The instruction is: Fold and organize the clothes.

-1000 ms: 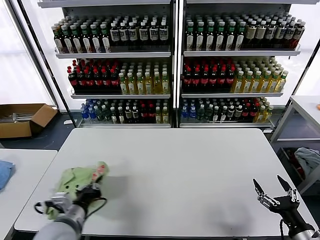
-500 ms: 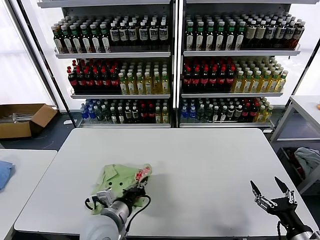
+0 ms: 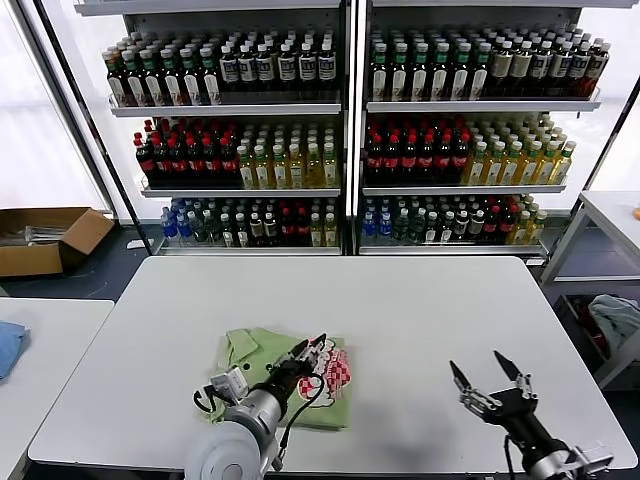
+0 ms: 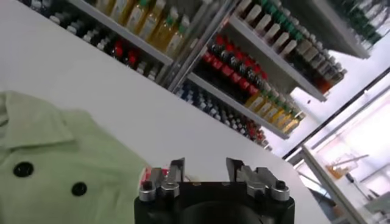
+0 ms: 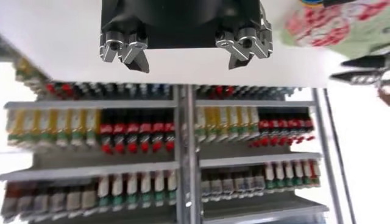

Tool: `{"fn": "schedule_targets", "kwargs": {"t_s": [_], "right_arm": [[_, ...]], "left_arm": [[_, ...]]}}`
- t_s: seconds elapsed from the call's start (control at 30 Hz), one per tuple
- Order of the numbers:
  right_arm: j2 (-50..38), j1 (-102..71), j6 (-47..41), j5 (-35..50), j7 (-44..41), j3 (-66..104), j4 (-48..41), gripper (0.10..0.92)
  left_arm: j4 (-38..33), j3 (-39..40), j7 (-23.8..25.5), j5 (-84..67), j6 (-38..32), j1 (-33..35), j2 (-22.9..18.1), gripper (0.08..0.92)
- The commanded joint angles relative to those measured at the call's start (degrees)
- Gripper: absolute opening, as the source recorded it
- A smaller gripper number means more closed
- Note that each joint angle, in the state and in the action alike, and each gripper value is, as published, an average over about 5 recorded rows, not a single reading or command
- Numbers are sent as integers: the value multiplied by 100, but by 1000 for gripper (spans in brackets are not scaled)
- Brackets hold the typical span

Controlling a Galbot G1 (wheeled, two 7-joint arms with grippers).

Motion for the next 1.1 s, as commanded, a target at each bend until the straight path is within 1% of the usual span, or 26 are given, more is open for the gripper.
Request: {"fn": "schedule_targets", "kwargs": {"t_s": [0.03, 0.17, 0.33, 0.43, 0.6, 0.7, 0.97, 1.1], "right_arm": [[-92, 997, -913, 100, 621, -2423, -334, 823], [27, 1624, -1243, 134, 933, -3309, -808, 823], [272, 2166, -1617, -134, 1525, -4036, -1365, 823], [393, 2445, -1853, -224, 1885, -4302, -1650, 823], [494, 2734, -1829, -196, 1953, -4421, -1858, 814], [520, 2812, -1802, -161, 1944, -4397, -1869, 757], [400, 2762, -1795, -151, 1814, -4092, -1675, 524], [196, 2659, -1824, -372, 1513, -3752, -1421, 411]], "left_arm": [[-432, -1016, 555, 31, -411, 405, 358, 525], [-671, -1654, 769, 247, -490, 837, 634, 638], [-975, -2243, 897, 249, -524, 1318, 720, 777], [-1109, -2389, 974, 254, -563, 1564, 665, 815], [-1203, -2418, 1031, 334, -591, 1722, 572, 822], [-1202, -2330, 1040, 443, -604, 1714, 559, 823], [-1224, -2158, 965, 549, -583, 1687, 523, 823], [-1239, -2181, 944, 556, -574, 1722, 555, 823]]}}
